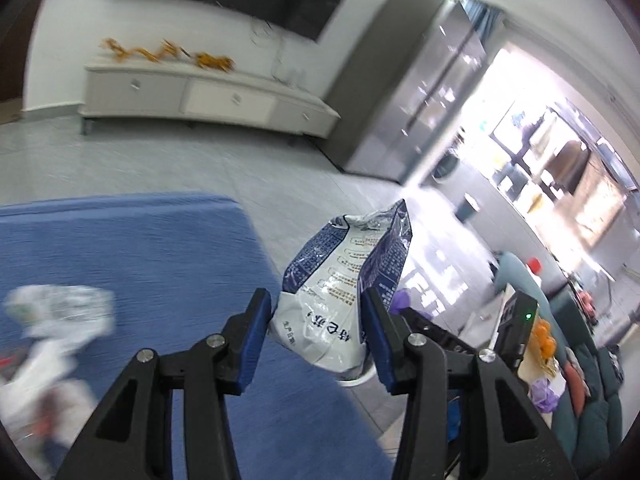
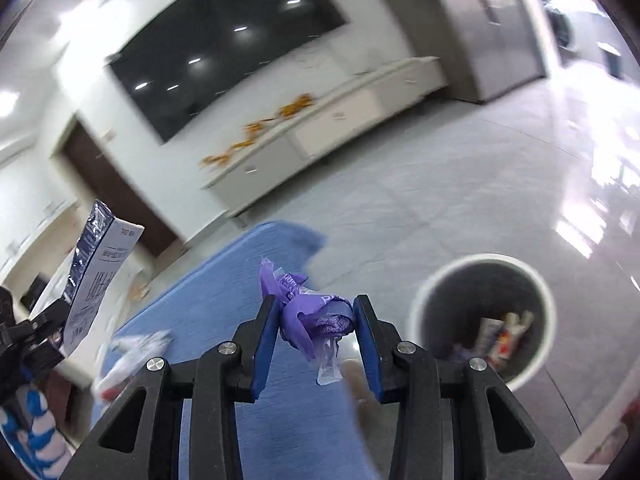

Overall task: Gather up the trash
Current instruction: 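Carry the purple glove and snack bag over the trash bin, then open both tools to drop glove and snack bag into the bin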

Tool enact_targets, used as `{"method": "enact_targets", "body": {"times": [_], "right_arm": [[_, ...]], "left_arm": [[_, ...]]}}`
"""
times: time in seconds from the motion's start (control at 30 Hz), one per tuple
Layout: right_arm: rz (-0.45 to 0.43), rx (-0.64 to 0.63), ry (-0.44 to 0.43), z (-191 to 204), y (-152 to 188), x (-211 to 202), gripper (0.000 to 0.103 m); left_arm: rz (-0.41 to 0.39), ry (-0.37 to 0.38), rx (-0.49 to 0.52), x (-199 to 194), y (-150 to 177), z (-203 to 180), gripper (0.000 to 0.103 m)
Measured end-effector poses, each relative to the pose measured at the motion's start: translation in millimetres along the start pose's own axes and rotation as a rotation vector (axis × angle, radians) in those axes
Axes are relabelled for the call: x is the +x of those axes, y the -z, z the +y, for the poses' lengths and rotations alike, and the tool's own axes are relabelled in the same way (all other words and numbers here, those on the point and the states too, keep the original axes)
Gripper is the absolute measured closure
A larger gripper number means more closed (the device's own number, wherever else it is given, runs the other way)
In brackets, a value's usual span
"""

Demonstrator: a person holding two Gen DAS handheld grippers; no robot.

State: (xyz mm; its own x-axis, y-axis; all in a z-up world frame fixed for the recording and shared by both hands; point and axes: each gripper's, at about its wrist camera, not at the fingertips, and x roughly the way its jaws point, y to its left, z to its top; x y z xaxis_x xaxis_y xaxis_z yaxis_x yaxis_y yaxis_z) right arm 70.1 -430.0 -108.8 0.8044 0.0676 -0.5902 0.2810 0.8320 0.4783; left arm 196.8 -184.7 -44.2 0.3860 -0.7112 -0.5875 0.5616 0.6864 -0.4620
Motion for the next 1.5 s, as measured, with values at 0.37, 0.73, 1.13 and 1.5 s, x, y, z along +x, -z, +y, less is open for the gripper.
{"method": "enact_targets", "body": {"times": [0.37,0.73,1.13,1.5], "right_arm": [[0.042,0.198,0.207,-99.8,-9.8,38.6,0.067],[0.129,0.281,0.346,-148.4,3.0,75.6,0.051],[0.099,0.241,0.357,-130.2,-4.8,58.4,0.045],[-0.021,0.018,0.202,-7.2,-27.3,14.7,0.045]], "left_arm": [[0.217,0.025,0.024,179.3,-15.6,-57.3,0.059],[0.354,0.027,-0.019,277.6,1.9,-72.9,0.057],[0.256,-0.055,0.043,229.4,-5.5,-72.7,0.050],[-0.055,-0.247,0.078,56.2,-20.3,-44.0,0.050]]}}
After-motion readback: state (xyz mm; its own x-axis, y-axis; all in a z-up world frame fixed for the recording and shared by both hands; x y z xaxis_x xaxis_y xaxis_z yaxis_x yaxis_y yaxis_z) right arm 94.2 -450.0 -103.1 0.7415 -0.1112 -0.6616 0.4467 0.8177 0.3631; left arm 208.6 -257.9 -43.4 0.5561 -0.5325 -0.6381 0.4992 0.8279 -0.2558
